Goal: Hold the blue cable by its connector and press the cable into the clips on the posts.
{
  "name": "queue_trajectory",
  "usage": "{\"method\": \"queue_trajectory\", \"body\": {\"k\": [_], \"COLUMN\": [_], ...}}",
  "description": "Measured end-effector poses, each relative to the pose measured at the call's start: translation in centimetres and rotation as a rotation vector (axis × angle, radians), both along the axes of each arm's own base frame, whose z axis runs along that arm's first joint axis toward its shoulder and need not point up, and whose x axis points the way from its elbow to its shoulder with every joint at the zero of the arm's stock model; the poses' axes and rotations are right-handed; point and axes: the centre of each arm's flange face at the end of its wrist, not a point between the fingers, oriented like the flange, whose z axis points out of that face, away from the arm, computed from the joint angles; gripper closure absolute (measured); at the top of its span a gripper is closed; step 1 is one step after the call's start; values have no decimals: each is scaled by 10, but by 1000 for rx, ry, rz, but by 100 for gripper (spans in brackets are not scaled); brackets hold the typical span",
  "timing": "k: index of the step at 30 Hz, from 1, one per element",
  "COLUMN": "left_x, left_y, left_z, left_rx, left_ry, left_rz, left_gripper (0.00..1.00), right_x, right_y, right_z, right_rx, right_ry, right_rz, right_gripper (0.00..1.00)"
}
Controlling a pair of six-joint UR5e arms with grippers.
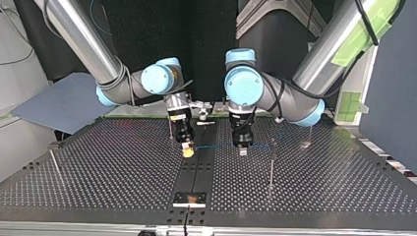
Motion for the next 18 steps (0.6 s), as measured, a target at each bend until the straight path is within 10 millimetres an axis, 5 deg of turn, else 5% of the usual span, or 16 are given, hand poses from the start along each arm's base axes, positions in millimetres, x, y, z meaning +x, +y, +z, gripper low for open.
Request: {"method": "queue_trajectory", "body": {"k": [11, 18], "left_x": [-2, -4], "left_y": [-17, -36], "left_z": [-23, -59], "left_rx": [-7, 28], "left_ry": [22, 76], "left_rz": [-10, -31], "left_gripper": [100, 100], "right_x": [-29, -50], "right_y": [-4, -5], "right_z": [-37, -61], "right_rx": [70, 112], "right_ry": [32, 55], "right_rz": [-36, -69], "right_gripper": [100, 100]}}
